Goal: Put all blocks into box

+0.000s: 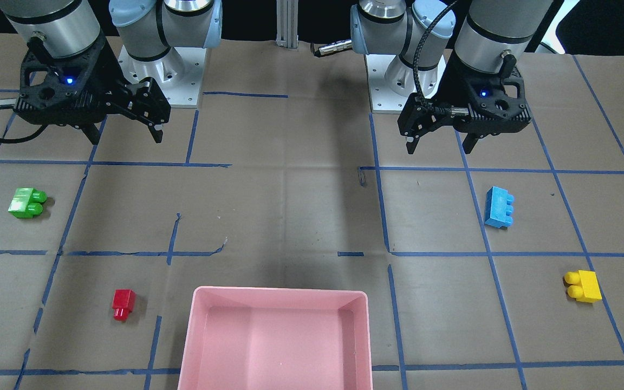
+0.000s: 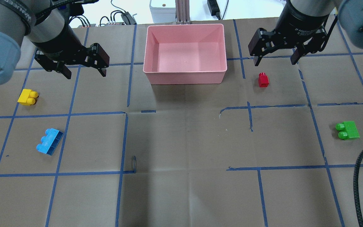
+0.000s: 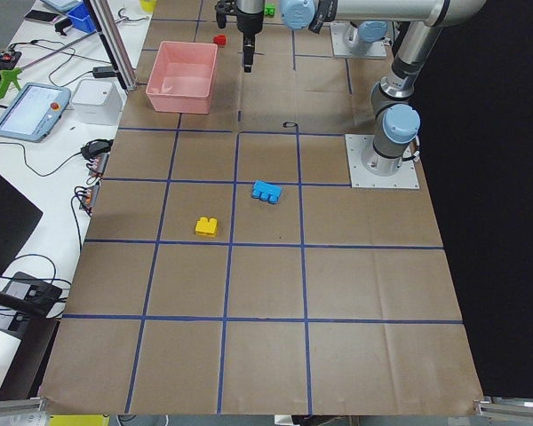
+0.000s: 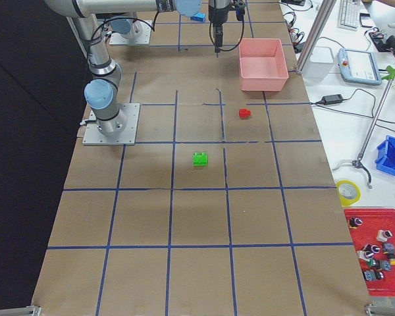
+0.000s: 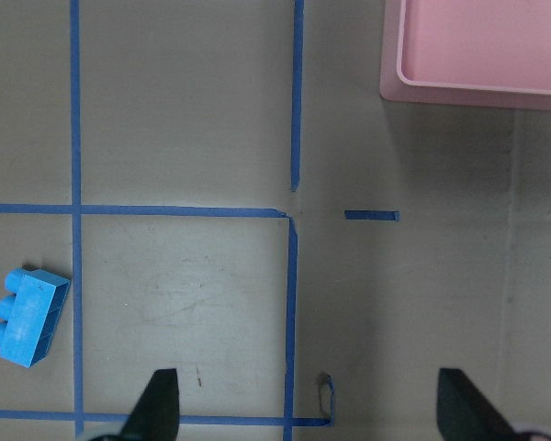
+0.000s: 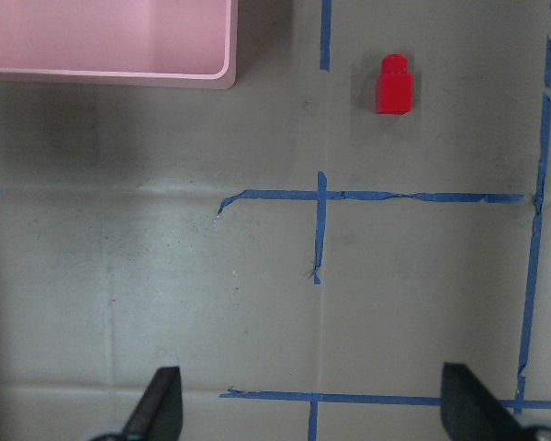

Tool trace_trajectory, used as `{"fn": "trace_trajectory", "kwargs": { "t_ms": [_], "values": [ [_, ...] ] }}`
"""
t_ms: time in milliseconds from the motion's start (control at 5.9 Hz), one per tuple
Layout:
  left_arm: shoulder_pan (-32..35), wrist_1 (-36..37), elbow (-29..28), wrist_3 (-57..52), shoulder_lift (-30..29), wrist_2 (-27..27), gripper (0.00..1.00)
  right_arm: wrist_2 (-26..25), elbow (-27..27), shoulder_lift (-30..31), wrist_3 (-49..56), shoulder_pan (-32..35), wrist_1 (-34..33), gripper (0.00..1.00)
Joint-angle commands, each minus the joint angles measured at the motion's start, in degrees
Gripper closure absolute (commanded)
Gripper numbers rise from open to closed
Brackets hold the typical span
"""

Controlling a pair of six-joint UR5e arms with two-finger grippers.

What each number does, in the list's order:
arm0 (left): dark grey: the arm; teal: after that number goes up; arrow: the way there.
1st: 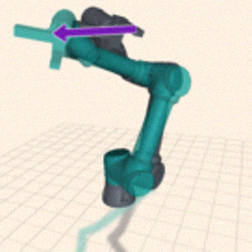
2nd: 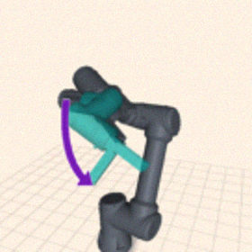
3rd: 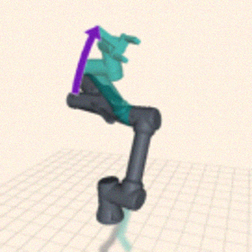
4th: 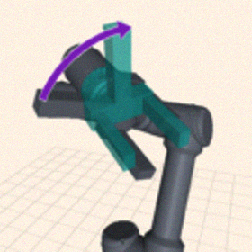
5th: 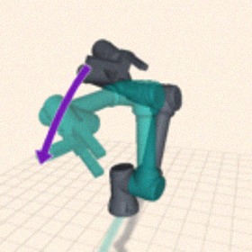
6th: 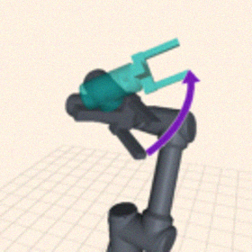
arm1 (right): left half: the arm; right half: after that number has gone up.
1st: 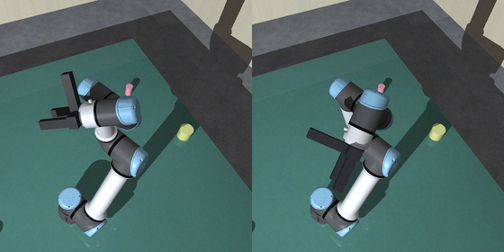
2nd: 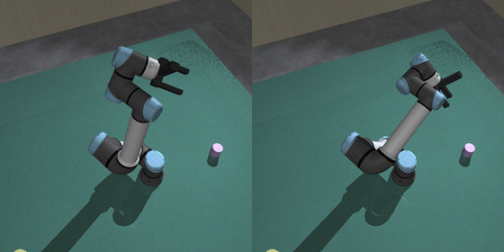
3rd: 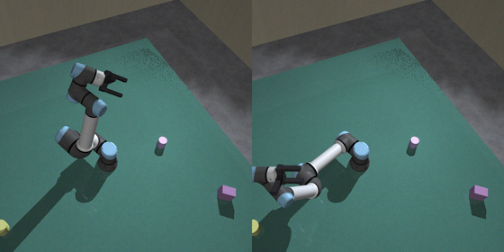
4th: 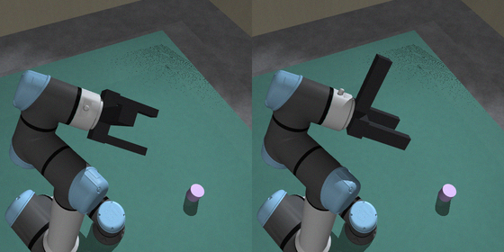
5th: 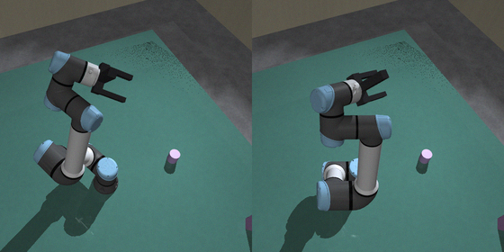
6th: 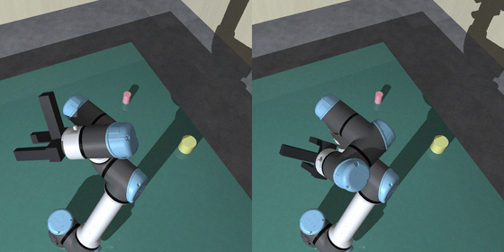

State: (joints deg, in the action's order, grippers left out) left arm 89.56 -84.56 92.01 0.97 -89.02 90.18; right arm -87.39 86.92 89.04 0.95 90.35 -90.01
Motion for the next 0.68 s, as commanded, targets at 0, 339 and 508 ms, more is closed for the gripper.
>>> {"fn": "trace_trajectory", "kwargs": {
  "t_ms": [0, 339, 508],
  "values": [
    [0.0, 0.1, 0.1, -0.2, 0.0, 0.1, 0.01, 0.1, 0.0, 0.0, 0.0, -0.1, -0.3, 0.00],
    [0.0, 0.1, 0.3, -0.1, 0.2, 0.1, 0.01, 0.0, 0.0, -0.4, 0.0, -0.2, 0.0, 0.00],
    [-0.4, 0.0, 0.4, -0.8, 0.4, 0.1, 0.01, -0.1, 0.1, -0.6, 0.1, -0.3, 0.3, 0.00]
  ]
}}
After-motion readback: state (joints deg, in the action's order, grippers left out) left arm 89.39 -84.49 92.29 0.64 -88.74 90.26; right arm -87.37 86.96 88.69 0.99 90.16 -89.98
